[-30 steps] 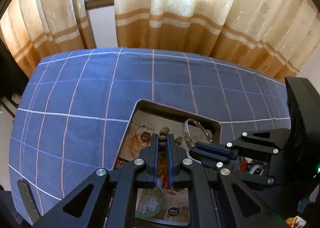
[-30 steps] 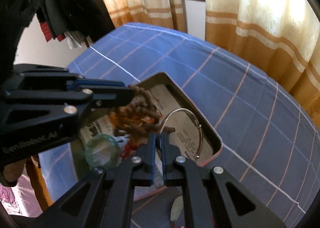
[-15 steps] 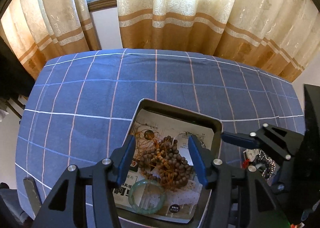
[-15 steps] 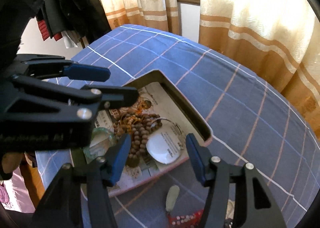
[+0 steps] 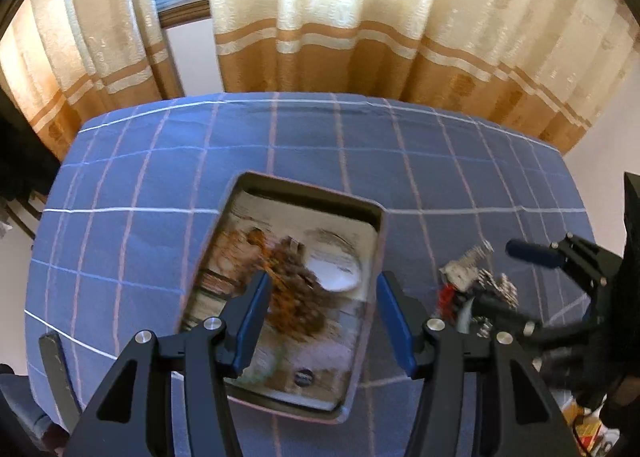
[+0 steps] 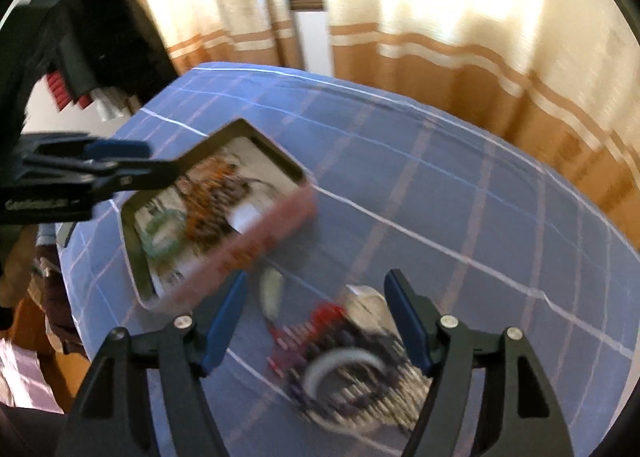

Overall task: Organize jewelry
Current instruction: 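Open both grippers over the tin and move them back to the jewelry pile, then grasp the red tassel with the left gripper while the right gripper reaches for the wristwatch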

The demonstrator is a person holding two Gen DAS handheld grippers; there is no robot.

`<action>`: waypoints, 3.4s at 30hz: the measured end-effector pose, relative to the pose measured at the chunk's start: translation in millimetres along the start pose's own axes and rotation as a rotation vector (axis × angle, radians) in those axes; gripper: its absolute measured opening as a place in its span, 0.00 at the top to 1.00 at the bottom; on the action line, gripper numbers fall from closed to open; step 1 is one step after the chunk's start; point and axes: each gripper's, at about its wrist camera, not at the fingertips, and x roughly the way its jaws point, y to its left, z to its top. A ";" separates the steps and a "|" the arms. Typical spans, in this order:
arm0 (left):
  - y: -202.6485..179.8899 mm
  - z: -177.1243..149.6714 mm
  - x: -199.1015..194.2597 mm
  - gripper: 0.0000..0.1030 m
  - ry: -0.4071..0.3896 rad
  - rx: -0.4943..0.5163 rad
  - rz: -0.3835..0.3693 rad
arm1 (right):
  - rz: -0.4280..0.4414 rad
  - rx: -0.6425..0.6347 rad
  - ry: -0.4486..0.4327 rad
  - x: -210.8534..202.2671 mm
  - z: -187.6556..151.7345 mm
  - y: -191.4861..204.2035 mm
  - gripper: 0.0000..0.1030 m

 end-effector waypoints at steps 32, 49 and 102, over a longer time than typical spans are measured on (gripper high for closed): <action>-110.1 -30.3 70.4 1.00 0.114 0.080 -0.120 | -0.045 0.160 0.073 -40.9 -96.2 -70.2 0.28; -87.2 -14.8 17.0 1.00 0.025 0.046 -0.130 | -0.032 0.206 0.038 -14.2 -56.2 -75.5 0.28; -63.9 6.3 -23.7 0.96 -0.062 -0.036 -0.154 | 0.021 0.167 0.041 5.0 -9.8 -93.4 0.39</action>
